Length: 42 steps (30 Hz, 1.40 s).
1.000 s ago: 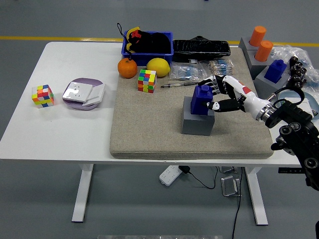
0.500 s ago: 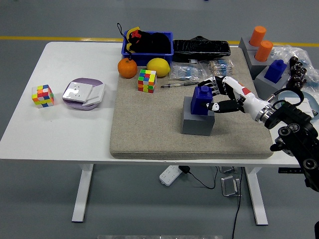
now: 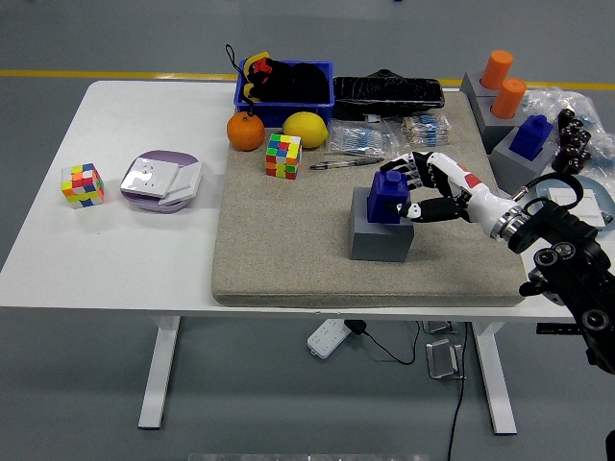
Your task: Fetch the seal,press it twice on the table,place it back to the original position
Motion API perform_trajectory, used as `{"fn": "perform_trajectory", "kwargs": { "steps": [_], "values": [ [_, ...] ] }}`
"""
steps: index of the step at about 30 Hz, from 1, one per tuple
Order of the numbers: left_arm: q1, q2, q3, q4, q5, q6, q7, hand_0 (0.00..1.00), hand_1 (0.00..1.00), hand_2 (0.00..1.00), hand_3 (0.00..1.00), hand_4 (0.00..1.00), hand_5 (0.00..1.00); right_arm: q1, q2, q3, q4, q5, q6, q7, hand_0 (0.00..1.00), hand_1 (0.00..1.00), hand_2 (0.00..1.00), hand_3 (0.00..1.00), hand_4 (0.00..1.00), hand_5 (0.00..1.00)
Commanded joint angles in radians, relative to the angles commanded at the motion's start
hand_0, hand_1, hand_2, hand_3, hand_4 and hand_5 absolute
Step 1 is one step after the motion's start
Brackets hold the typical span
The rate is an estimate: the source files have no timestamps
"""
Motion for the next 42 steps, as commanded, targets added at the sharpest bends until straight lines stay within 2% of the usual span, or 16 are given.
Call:
{"fn": "perform_trajectory", "kwargs": {
  "steps": [1,6,7,12,13,30,36,37,42],
  "values": [
    [0.0,0.0,-0.001,0.0,0.0,0.0,0.0,0.815,0.817,0.788,0.837,0.803,0.414,0.001,0.0,-0.001,0.0,0.001,0.001,0.0,0.528,0.415,0.413,0.462,0.697,0.002],
    [-0.002,0.0,0.001,0.0,-0.001,0.0,0.0,0.815,0.817,0.788,0.837,0.803,0.414,0.002,0.0,-0.002,-0.001,0.004,0.004,0.002,0.528,0.415,0.413,0.462,0.697,0.002],
    [-0.002,0.0,0.0,0.0,0.0,0.0,0.0,0.815,0.817,0.788,0.837,0.802,0.413,0.002,-0.001,-0.001,-0.002,0.004,0.004,0.002,0.559,0.477,0.484,0.545,0.718,0.002],
    [-0.002,0.0,0.0,0.0,-0.001,0.0,0.0,0.815,0.817,0.788,0.837,0.802,0.413,0.002,0.0,-0.002,-0.003,0.0,0.002,0.002,0.559,0.477,0.484,0.545,0.718,0.002],
    [-0.002,0.0,0.001,0.0,-0.001,0.0,0.0,0.816,0.815,0.788,0.837,0.802,0.414,0.003,0.0,-0.002,-0.003,-0.001,0.001,0.002,0.565,0.531,0.528,0.583,0.802,0.002],
    [-0.002,0.0,0.0,0.0,-0.002,-0.001,0.0,0.816,0.817,0.788,0.836,0.802,0.414,0.004,0.001,-0.004,-0.008,-0.006,0.003,0.003,0.565,0.577,0.566,0.609,0.847,0.002],
    [-0.003,0.0,0.002,0.0,-0.003,-0.001,0.0,0.816,0.817,0.787,0.836,0.802,0.414,0.004,0.001,-0.003,-0.008,-0.005,0.004,0.006,0.577,0.595,0.581,0.619,0.864,0.002],
    [-0.003,0.0,0.002,0.0,-0.004,-0.001,0.0,0.816,0.817,0.788,0.837,0.802,0.416,0.004,0.001,-0.003,-0.008,-0.006,0.005,0.006,0.601,0.629,0.606,0.643,0.887,0.002],
    [-0.003,0.0,0.0,0.0,-0.003,-0.001,0.0,0.816,0.817,0.788,0.837,0.802,0.416,0.004,0.002,-0.003,-0.008,-0.009,0.006,0.007,0.601,0.629,0.606,0.643,0.887,0.002]
  ]
}}
